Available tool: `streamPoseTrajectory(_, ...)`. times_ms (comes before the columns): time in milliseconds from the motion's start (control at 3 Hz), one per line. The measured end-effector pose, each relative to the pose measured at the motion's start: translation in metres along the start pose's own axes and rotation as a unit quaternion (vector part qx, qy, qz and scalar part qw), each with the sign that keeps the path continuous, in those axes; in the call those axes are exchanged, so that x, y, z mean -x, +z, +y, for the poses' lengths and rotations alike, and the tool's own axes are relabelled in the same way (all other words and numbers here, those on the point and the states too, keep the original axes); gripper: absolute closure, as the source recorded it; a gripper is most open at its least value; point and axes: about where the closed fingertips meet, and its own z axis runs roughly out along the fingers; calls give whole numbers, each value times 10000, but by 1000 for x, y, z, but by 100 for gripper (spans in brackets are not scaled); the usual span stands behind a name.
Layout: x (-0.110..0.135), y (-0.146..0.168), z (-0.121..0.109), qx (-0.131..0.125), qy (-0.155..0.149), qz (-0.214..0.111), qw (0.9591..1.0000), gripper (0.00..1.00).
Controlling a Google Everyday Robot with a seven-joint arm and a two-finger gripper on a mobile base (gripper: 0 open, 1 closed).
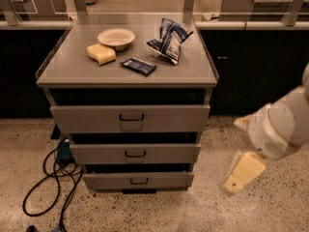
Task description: Open bottom drawer
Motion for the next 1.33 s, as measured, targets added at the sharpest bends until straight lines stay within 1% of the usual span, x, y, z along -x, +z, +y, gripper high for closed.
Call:
streamPoseTrajectory(333,-36,103,33,696,762,-433,9937,0)
streamPoseTrajectory(667,-63,184,59,1151,1362,-758,9810,0)
streamPoseTrajectory(1000,-68,202,59,1222,1476,-820,9781,0)
streamPoseTrajectory(1333,-65,209,61,1298,1402,-924,9772,0)
